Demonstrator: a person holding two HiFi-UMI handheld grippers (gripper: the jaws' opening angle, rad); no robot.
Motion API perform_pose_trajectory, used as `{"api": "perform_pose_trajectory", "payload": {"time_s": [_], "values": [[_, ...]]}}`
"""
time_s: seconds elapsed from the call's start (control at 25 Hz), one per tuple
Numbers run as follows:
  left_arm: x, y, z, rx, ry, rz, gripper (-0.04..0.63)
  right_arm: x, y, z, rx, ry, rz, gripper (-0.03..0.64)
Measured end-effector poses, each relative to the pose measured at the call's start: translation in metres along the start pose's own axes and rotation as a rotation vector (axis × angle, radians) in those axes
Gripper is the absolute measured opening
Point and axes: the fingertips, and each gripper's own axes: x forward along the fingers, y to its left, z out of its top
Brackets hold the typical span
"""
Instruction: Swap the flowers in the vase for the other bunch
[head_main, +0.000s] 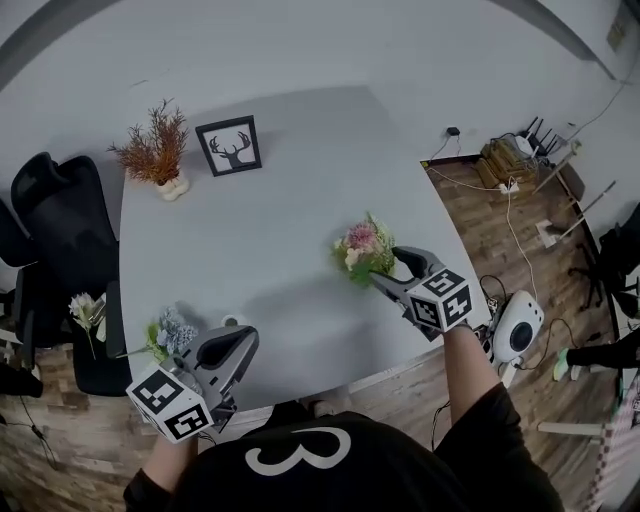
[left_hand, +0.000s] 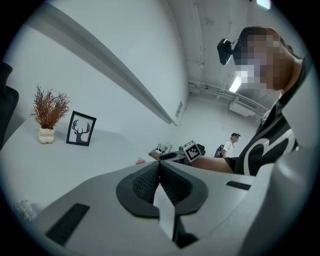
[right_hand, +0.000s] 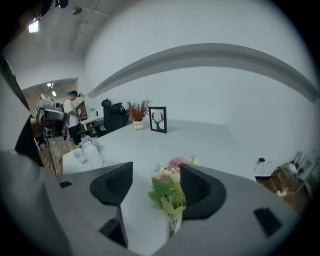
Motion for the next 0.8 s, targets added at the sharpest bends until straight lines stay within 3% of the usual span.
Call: {"api": "perform_pose_trajectory", "payload": {"time_s": [0.12, 0.36, 0.8], "values": [[-0.004, 0.016, 0.007, -0.006, -0.003, 0.011, 0.011, 0.028, -0.012, -0.004, -0.041, 0.076, -0.027, 0.364], [-0.010, 0.042, 0.010, -0.023, 0.011, 0.040, 0.010, 0.076, -0.035, -0.024, -0.024, 0.200, -0.041, 0.490], [-0.017, 0.077, 0.008, -0.050, 0.030, 0.072, 0.010, 0.128, -0.075, -0.068, 0.105, 0.431, -0.130, 0.511]]}}
